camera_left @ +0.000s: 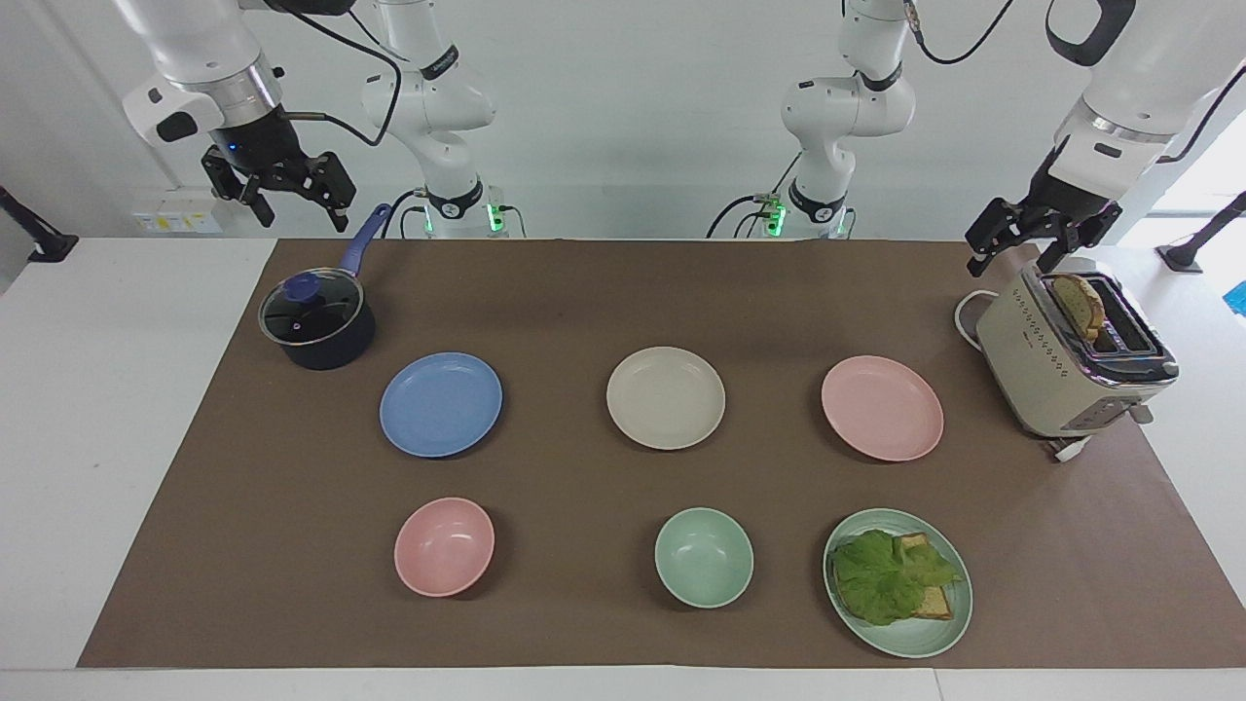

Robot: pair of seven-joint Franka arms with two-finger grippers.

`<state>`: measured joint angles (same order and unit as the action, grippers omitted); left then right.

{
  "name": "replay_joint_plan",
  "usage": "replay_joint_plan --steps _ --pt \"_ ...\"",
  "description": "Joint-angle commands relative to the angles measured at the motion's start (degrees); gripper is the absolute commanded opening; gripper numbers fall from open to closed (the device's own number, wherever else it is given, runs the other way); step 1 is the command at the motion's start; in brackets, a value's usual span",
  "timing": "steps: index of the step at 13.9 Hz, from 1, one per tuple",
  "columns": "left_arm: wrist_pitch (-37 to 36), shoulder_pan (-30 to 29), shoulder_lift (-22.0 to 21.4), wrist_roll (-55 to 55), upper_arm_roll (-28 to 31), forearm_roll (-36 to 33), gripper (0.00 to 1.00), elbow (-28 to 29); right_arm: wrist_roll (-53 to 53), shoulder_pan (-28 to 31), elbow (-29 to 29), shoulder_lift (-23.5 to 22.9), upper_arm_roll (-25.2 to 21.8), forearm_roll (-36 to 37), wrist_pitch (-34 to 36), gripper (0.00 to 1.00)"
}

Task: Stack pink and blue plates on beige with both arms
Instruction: 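Move the left gripper toward the rim of the pink plate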

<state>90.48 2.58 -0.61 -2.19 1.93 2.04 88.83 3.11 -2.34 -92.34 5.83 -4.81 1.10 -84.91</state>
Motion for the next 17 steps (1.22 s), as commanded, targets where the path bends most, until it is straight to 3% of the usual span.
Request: replay_joint_plan --steps 1,6,11,14,17 --pt "-0.7 0.5 -1.0 0.7 0.5 -1.2 1.00 0.6 -1.3 0.9 -0.3 0.3 0.2 -0.7 0.5 1.00" --pt "0.1 0.3 -1.3 -0.7 0.4 -1.4 1.00 1.7 -1.3 0.9 -0.3 0.3 0.2 -0.7 0.6 1.00" --pt "4.5 0.1 -2.4 -0.7 0.6 -1.4 1.00 9.0 -1.2 0.9 -0.3 0.3 0.2 -0.7 0.6 1.00" --pt "10.9 -1.1 -2.4 0.7 0.6 -1.5 1.00 15.6 -1.2 0.9 -0.3 0.3 0.2 -0.7 0.6 1.00" --pt "15.1 -3.4 -0.8 4.0 0.6 -1.5 1.00 19.2 -1.2 0.9 -0.3 0.3 0.2 -0.7 0.6 1.00"
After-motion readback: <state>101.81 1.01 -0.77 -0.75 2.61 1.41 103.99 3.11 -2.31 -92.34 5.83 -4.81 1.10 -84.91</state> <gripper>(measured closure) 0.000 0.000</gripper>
